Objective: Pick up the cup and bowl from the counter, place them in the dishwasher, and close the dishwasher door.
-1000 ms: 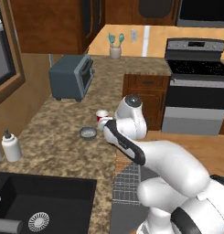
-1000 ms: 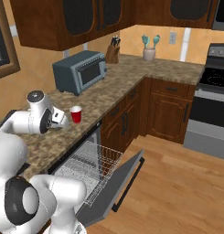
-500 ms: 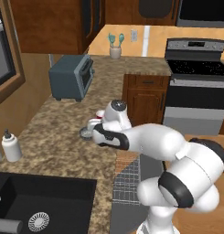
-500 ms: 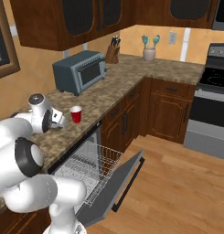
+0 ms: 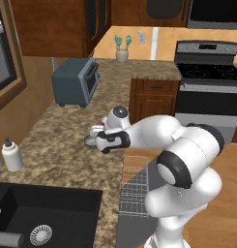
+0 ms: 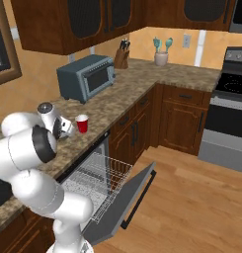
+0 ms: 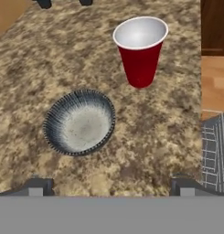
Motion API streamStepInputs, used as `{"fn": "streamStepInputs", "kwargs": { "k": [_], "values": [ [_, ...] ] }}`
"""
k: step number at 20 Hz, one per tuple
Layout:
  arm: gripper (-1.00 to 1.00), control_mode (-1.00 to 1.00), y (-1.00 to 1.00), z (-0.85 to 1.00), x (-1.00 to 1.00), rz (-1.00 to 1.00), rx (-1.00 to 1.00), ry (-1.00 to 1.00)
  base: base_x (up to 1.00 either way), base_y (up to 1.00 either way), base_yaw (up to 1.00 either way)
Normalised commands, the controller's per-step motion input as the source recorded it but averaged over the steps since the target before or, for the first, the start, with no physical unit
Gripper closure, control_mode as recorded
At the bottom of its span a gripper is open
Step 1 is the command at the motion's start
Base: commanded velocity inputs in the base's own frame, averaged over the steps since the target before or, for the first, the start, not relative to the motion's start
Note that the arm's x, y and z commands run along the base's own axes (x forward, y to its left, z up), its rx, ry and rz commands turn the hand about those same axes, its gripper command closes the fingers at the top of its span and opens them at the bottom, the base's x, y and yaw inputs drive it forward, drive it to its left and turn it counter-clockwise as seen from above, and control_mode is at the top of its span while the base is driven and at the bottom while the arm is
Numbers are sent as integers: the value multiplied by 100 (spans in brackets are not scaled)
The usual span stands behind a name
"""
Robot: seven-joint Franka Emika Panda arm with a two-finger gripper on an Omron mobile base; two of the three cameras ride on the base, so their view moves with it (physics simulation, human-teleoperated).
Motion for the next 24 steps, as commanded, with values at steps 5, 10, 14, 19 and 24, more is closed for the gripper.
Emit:
{"fn": "streamStepInputs", "kwargs": {
  "k": [5, 10, 14, 19, 24],
  "values": [
    [-100, -100, 4, -23, 38, 0, 0, 0, 0, 0, 0],
    [-100, -100, 10, -25, 35, 0, 0, 0, 0, 0, 0],
    [-100, -100, 14, -28, 36, 0, 0, 0, 0, 0, 0],
    [-100, -100, 19, -26, 35, 0, 0, 0, 0, 0, 0],
    [-100, -100, 14, -24, 18, 0, 0, 2, 0, 0, 0]
  ]
}}
